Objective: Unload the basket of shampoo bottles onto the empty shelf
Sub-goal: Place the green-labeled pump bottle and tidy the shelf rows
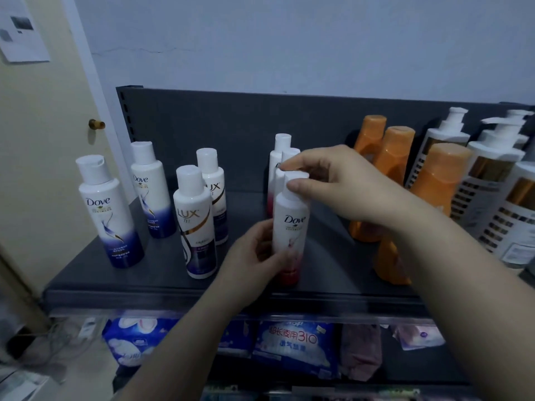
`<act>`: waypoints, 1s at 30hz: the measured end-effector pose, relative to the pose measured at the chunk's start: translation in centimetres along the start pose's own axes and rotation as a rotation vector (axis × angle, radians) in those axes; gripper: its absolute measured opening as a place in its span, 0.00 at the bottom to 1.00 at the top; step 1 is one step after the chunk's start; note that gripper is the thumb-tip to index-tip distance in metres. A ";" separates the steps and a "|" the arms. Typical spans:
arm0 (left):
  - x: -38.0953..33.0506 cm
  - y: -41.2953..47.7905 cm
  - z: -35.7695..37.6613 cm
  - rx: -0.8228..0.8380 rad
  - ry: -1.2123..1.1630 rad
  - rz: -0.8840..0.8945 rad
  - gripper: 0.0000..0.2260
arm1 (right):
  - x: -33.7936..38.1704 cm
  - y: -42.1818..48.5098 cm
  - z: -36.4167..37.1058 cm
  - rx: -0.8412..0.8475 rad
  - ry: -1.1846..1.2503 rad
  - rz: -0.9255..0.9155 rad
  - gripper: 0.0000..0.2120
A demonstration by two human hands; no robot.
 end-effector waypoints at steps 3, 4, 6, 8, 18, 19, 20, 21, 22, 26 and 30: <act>0.4 0.4 0.6 0.007 0.050 -0.020 0.18 | -0.4 -0.3 -0.5 -0.016 -0.013 -0.004 0.13; 0.4 0.5 0.8 0.008 0.044 -0.011 0.18 | -0.5 -0.4 -0.6 -0.021 -0.015 -0.005 0.13; 0.4 0.7 1.3 0.020 0.030 0.001 0.19 | -0.8 -0.8 -0.9 -0.026 -0.020 -0.001 0.14; 0.6 0.8 1.7 0.028 0.023 0.006 0.19 | -0.9 -0.8 -1.1 -0.013 -0.029 0.010 0.14; -0.4 3.4 -1.4 -0.280 0.026 0.056 0.12 | -1.3 8.8 -4.5 -0.102 -0.184 0.123 0.19; -0.5 4.1 -1.5 -0.283 0.061 0.036 0.15 | -1.6 10.3 -3.9 -0.062 -0.234 0.144 0.20; -0.5 4.8 -1.4 -0.271 0.086 0.008 0.20 | -2.1 11.6 -3.3 -0.013 -0.286 0.168 0.22; -0.4 5.4 -1.4 -0.252 0.106 -0.015 0.23 | -2.5 12.7 -2.6 0.044 -0.341 0.193 0.23; -0.4 6.0 -1.4 -0.231 0.114 -0.031 0.25 | -3.0 13.7 -1.8 0.106 -0.400 0.217 0.24; 0.5 7.5 -1.2 -0.159 0.112 -0.087 0.27 | -4.6 15.5 0.7 0.307 -0.502 0.260 0.22; 1.3 8.2 -0.6 -0.112 0.109 -0.118 0.22 | -5.1 15.8 0.8 0.274 -0.515 0.203 0.11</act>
Point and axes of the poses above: each hand's wrist, its own y-axis towards the middle knuckle, its own z-axis out of the palm, x = y × z, the point moved 4 cm from there along y, towards the middle knuckle, and after that the axes turned 2 degrees about -y, right-handed, at the moved point
